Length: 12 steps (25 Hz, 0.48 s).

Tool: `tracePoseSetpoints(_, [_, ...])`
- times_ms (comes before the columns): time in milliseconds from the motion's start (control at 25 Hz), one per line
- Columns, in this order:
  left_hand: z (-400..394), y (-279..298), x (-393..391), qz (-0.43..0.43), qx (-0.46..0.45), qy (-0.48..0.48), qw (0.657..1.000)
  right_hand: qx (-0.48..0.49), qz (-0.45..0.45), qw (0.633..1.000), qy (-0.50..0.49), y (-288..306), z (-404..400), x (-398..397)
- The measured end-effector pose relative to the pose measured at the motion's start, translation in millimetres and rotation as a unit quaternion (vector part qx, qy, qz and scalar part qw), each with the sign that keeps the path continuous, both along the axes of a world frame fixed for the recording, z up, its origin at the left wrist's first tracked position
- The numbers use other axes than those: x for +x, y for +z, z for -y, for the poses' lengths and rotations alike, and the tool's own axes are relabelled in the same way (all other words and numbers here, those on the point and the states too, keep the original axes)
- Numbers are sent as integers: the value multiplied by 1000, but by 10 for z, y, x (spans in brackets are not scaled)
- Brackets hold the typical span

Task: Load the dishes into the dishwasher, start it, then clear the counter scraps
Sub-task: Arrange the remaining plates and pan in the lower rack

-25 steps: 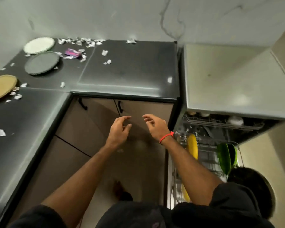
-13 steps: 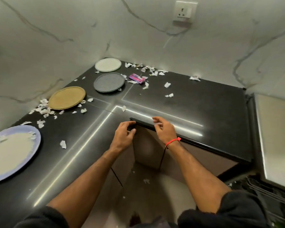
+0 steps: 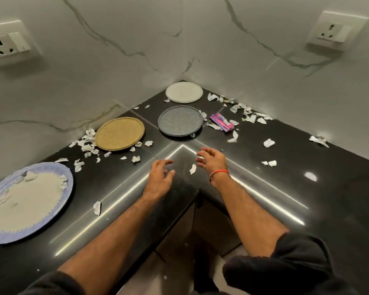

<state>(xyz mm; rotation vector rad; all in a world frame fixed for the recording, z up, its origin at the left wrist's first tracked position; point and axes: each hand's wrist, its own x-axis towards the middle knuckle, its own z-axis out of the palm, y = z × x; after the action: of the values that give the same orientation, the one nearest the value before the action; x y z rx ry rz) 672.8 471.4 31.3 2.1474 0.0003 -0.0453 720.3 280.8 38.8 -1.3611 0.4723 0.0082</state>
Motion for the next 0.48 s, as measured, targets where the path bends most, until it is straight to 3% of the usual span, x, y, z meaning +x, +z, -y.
tracePoseSetpoints(240, [111,106,504,-3,-8,56,998,167,-141,974,56,-55,-186,1333])
tracePoseSetpoints(480, [-5,39,592,-33,-12,82,996,248,-221,942,38,-239,-381,1882])
